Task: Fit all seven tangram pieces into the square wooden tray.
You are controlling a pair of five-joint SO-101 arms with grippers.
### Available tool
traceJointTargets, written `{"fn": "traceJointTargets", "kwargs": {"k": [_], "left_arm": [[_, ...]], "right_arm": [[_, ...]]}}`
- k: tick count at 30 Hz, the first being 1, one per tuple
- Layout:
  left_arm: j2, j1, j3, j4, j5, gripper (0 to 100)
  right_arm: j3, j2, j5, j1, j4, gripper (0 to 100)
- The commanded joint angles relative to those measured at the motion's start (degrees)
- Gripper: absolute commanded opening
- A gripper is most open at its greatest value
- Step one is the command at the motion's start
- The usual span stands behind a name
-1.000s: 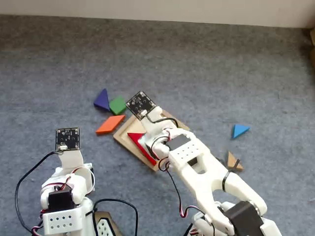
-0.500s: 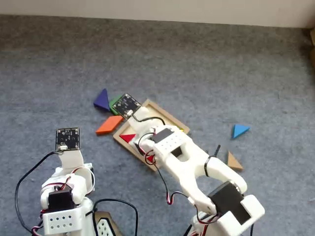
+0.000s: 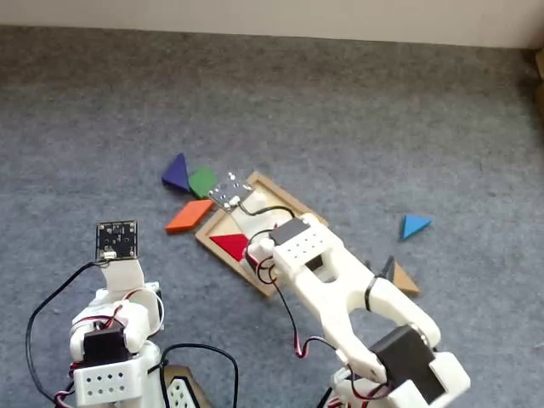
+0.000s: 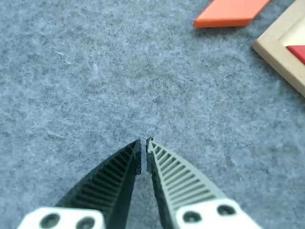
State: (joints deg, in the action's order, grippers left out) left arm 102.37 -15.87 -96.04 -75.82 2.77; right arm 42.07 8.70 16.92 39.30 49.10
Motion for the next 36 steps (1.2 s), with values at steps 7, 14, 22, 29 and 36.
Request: {"fn": "traceJointTargets", "kwargs": {"k": [7, 14, 22, 29, 36], "left_arm": [[1.9, -0.4, -1.1, -0.2, 0.0, 4], [1.9, -0.4, -1.1, -0.2, 0.0, 4], [1.9, -0.4, -1.1, -0.2, 0.0, 4], [1.9, -0.4, -1.1, -0.2, 0.0, 4], [1.9, -0.4, -1.1, -0.2, 0.0, 4]], "right_arm": [[0.7, 27.9, 2.3, -7.4, 11.1, 0.5], [3.6, 38.8, -11.3, -20.0, 18.9, 0.8], [3.6, 33.4, -11.7, -33.5, 23.2, 23.0], [3.6, 27.8, -15.1, -36.8, 21.2, 24.1], [3.6, 22.1, -19.3, -40.1, 17.2, 24.1]]}}
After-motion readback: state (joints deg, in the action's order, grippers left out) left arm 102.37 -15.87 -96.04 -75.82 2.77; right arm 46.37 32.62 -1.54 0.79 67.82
